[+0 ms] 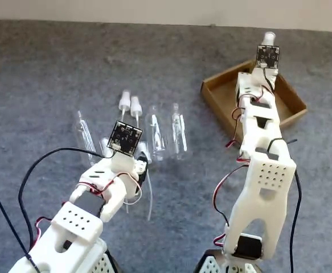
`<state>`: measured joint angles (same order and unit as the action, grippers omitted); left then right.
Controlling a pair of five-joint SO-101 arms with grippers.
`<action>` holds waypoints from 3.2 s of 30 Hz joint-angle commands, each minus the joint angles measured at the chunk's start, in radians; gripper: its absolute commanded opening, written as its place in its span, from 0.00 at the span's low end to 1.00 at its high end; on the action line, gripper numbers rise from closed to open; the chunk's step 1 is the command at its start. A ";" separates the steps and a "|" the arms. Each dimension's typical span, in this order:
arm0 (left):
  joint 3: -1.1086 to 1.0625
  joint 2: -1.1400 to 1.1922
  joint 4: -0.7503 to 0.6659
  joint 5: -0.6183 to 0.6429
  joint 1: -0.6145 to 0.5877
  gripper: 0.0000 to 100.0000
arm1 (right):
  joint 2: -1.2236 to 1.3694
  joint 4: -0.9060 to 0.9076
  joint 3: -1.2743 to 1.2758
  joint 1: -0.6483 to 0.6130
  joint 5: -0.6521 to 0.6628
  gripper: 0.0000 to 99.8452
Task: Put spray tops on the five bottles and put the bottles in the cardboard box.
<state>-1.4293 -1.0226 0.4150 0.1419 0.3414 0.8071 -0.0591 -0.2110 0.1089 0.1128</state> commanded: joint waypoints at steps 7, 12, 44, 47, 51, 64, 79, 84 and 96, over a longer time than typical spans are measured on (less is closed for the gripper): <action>0.005 -0.004 -0.021 -0.006 -0.005 0.01 | -0.039 0.090 -0.053 0.015 0.012 0.26; 0.005 -0.004 -0.021 -0.006 -0.005 0.01 | -0.091 0.196 -0.102 0.015 0.009 0.26; 0.007 -0.004 -0.018 -0.006 -0.007 0.01 | -0.308 0.349 -0.096 0.036 0.014 0.26; 0.007 -0.004 -0.018 -0.006 -0.007 0.01 | -0.309 0.349 -0.096 0.036 0.014 0.26; 0.007 -0.004 -0.018 -0.006 -0.007 0.01 | -0.309 0.351 -0.094 0.036 0.014 0.26; 0.007 -0.004 -0.018 -0.006 -0.008 0.01 | -0.312 0.519 -0.185 0.038 0.014 0.26; 0.007 -0.004 -0.018 -0.006 -0.012 0.01 | -0.308 0.722 -0.366 0.035 0.014 0.26; 0.007 -0.004 -0.018 -0.006 -0.013 0.01 | -0.308 0.816 -0.443 0.035 0.014 0.26; 0.007 -0.004 -0.023 -0.006 -0.016 0.01 | -0.309 1.098 -0.707 0.024 0.009 0.26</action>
<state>-1.4293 -1.0226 0.4150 0.1419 0.3414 0.5800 0.9674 -0.7925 0.1350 0.1128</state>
